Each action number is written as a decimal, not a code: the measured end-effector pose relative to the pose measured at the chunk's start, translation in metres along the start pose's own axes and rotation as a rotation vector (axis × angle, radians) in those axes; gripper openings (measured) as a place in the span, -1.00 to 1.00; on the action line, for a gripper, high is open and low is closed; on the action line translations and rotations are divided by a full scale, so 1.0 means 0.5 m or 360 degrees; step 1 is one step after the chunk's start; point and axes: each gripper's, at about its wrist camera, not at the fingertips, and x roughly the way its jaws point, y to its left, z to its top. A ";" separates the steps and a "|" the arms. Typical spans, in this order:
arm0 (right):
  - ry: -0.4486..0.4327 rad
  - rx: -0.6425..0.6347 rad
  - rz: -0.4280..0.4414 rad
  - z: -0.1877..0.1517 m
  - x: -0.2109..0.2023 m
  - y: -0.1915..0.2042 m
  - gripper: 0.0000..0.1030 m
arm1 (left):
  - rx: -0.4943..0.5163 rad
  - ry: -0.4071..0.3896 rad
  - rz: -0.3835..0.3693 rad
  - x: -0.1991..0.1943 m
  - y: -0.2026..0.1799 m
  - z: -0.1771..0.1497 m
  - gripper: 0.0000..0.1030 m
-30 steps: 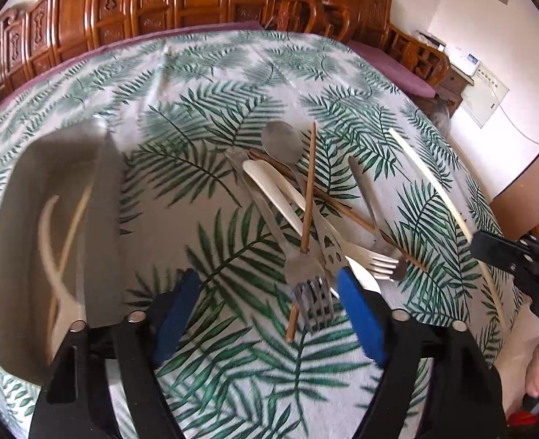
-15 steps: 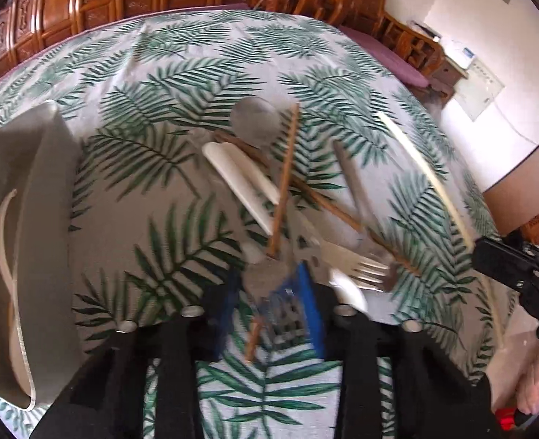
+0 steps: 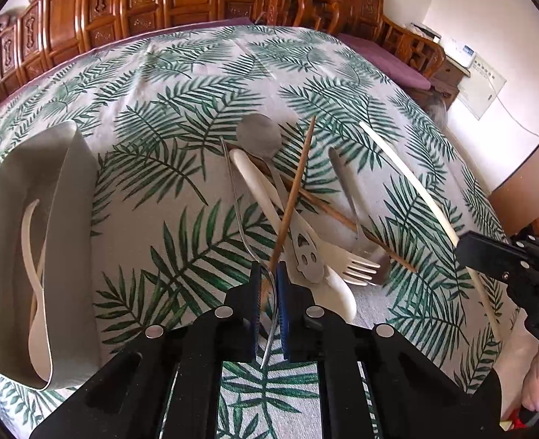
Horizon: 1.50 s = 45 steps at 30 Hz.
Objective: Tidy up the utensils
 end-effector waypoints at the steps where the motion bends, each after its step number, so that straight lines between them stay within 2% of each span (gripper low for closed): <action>1: 0.0001 -0.0002 -0.0002 0.000 0.000 0.001 -0.89 | 0.0008 0.0001 0.0004 0.001 -0.003 0.000 -0.86; 8: 0.0001 -0.0006 -0.0004 -0.002 0.001 0.001 -0.89 | 0.0031 0.0017 0.0028 0.010 -0.010 -0.006 -0.87; 13: 0.0005 -0.0011 -0.0006 -0.004 0.004 0.001 -0.88 | 0.0007 -0.0008 0.0021 -0.006 0.002 -0.009 -0.94; 16: 0.0007 -0.0015 -0.0008 -0.003 0.006 0.003 -0.89 | 0.0008 -0.0031 0.0056 -0.019 0.006 -0.015 -0.94; 22: 0.0011 -0.0032 -0.0010 -0.003 0.009 0.011 -0.89 | 0.0003 -0.0101 0.0096 -0.058 0.024 -0.016 -0.94; 45: -0.0038 -0.0090 0.0011 -0.005 -0.011 0.060 -0.89 | 0.0002 -0.0291 0.0103 -0.213 0.102 -0.035 -0.93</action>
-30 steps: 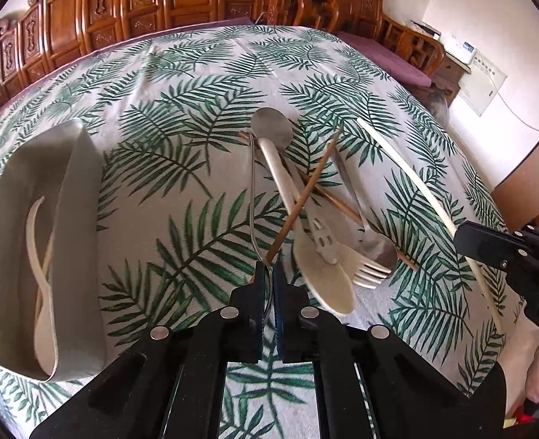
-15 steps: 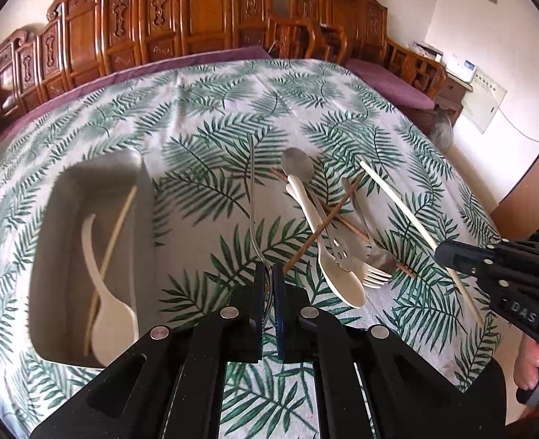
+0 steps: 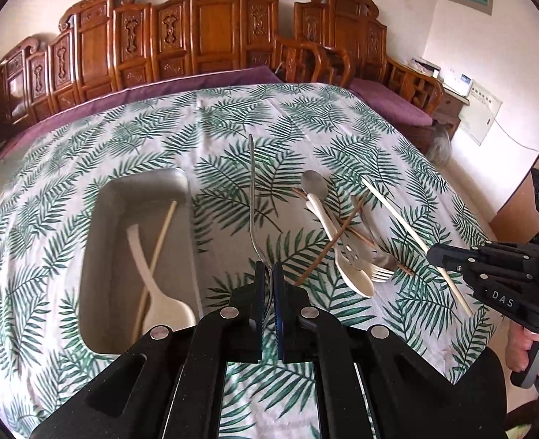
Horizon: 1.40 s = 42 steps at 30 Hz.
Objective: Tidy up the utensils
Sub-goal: 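Lower the fork into the grey tray with the left tool and open it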
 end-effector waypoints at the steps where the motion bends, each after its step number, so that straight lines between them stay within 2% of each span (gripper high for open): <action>1: -0.0002 -0.0007 0.0006 0.001 -0.001 0.005 -0.89 | -0.0004 -0.0003 0.0004 -0.003 0.006 -0.001 -0.94; 17: -0.0008 -0.0122 0.0065 0.039 0.016 0.120 -0.89 | -0.0112 0.0024 0.0123 0.008 0.131 -0.007 -0.93; 32: 0.0000 -0.0194 0.0130 0.099 0.057 0.252 -0.89 | -0.0221 0.0103 0.0118 0.058 0.216 -0.017 -0.93; 42: 0.0041 -0.0222 0.0125 0.100 0.088 0.290 -0.89 | -0.0214 0.0088 0.0095 0.060 0.235 -0.019 -0.88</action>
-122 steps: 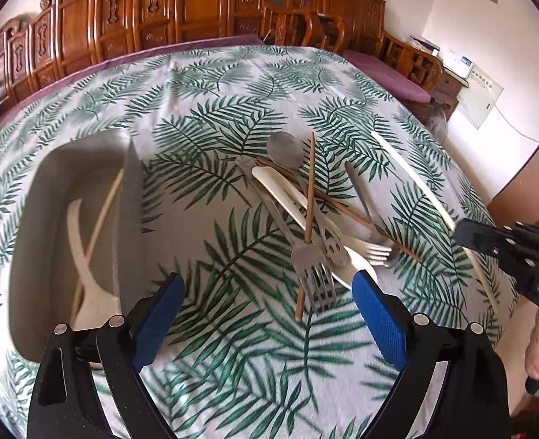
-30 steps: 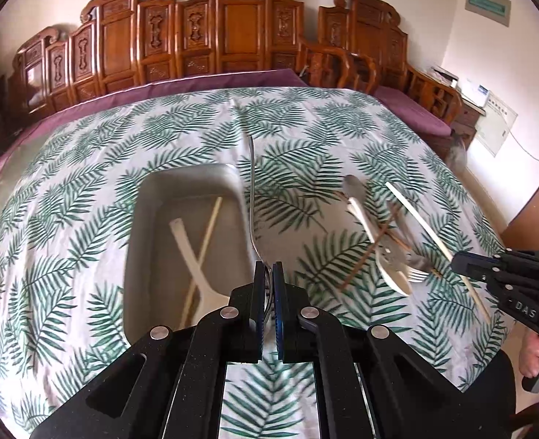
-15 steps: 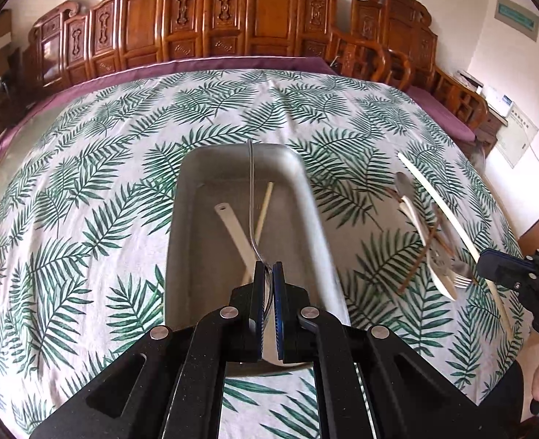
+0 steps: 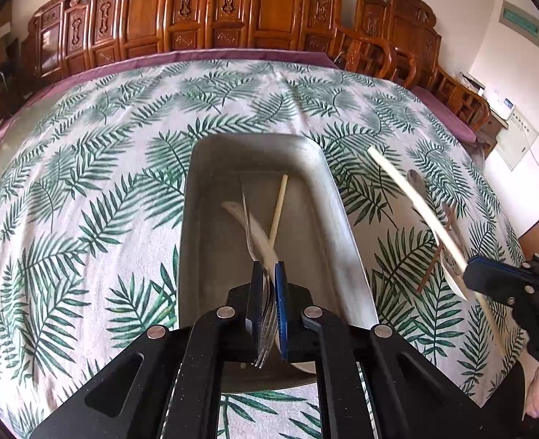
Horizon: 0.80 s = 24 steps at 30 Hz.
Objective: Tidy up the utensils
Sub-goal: 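Lower the fork into the grey tray with the left tool and open it, then lower the chopstick into the grey tray with the right tool and open it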
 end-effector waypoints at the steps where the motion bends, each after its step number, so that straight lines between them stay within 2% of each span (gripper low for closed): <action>1: 0.0003 -0.0001 -0.0001 0.001 0.003 0.002 -0.89 | 0.0003 -0.0011 0.0001 -0.004 0.000 0.001 -0.89; 14: 0.0025 -0.0019 0.0046 0.044 0.057 0.067 -0.89 | 0.0018 -0.0164 0.0037 -0.104 0.057 0.006 -0.88; 24: 0.0071 0.0056 0.0055 0.097 0.141 0.106 -0.89 | -0.0010 -0.0194 0.0076 -0.147 0.118 -0.016 -0.88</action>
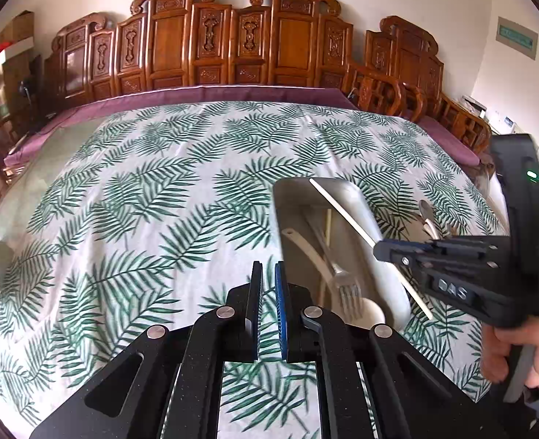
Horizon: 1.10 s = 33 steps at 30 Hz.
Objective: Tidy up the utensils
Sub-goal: 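Lower the chopstick into the grey tray with the right tool and open it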
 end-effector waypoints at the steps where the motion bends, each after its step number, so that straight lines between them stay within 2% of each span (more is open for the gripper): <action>1: 0.0002 0.0001 -0.0012 0.005 0.008 0.003 -0.89 | -0.0006 -0.0001 0.0001 -0.004 0.007 -0.002 -0.88; 11: 0.0034 0.0117 0.0014 0.026 0.054 -0.003 -0.88 | -0.0013 -0.0014 0.0009 -0.020 0.034 -0.010 -0.88; 18: 0.0037 0.0080 0.0046 0.020 0.051 0.006 -0.86 | 0.0012 -0.0007 0.0010 -0.021 0.020 -0.016 -0.88; 25: -0.0019 -0.0002 0.0044 -0.008 -0.009 -0.011 -0.86 | 0.0048 -0.0002 -0.0001 -0.022 -0.011 -0.018 -0.88; 33: -0.0109 -0.0054 -0.0032 -0.068 -0.115 -0.089 -0.86 | 0.0113 -0.0011 -0.0035 -0.033 -0.078 -0.016 -0.88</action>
